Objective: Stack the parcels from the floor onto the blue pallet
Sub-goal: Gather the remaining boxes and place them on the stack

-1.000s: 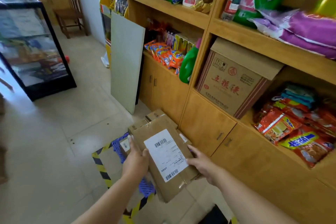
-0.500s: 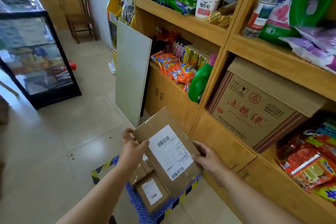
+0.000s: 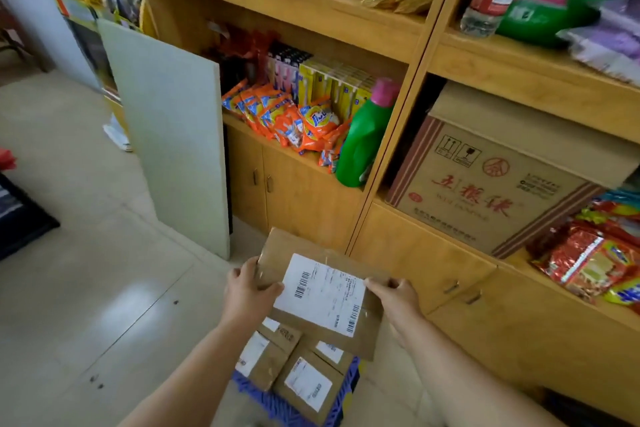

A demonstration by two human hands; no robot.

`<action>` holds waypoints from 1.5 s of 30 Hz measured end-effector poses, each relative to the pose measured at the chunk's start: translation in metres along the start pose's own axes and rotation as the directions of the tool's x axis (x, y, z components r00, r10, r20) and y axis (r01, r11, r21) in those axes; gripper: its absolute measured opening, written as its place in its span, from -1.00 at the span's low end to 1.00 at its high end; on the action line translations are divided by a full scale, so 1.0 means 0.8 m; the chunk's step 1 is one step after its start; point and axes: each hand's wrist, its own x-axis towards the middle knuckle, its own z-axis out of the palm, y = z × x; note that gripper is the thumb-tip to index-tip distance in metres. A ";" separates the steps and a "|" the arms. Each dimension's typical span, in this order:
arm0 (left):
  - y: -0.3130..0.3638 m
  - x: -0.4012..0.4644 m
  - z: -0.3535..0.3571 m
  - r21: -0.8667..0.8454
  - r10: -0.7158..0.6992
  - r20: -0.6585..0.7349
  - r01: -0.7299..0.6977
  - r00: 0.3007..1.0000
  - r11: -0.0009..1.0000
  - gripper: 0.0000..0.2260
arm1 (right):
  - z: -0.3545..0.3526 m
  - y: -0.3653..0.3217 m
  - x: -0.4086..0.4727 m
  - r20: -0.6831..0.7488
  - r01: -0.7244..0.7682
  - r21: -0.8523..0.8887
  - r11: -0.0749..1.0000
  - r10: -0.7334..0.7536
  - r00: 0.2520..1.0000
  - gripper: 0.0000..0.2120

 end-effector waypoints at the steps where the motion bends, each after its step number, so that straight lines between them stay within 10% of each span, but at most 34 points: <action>1: -0.003 0.013 -0.001 0.048 0.007 0.028 -0.008 1.000 0.999 -0.43 | 0.007 0.012 0.005 -0.003 -0.027 0.010 1.000 0.027 1.000 -0.70; 8: -0.034 0.076 0.061 0.144 -0.053 0.226 0.020 0.973 0.989 -0.48 | 0.019 0.114 0.050 0.000 -0.289 0.064 0.955 0.290 0.957 -0.32; 20: -0.124 0.219 0.279 0.162 -0.174 0.387 0.119 0.905 0.980 -0.65 | -0.022 0.237 0.265 -0.225 -0.342 -0.018 0.939 0.330 0.917 -0.16; 39: -0.222 0.411 0.507 0.126 -0.058 0.460 0.000 0.886 0.992 -0.69 | -0.023 0.398 0.547 -0.205 -0.395 -0.033 0.918 0.381 0.902 -0.55; 45: -0.252 0.373 0.509 0.216 -0.248 0.410 0.170 0.878 0.961 -0.52 | -0.030 0.389 0.557 -0.237 -0.342 -0.092 0.935 0.313 0.920 -0.63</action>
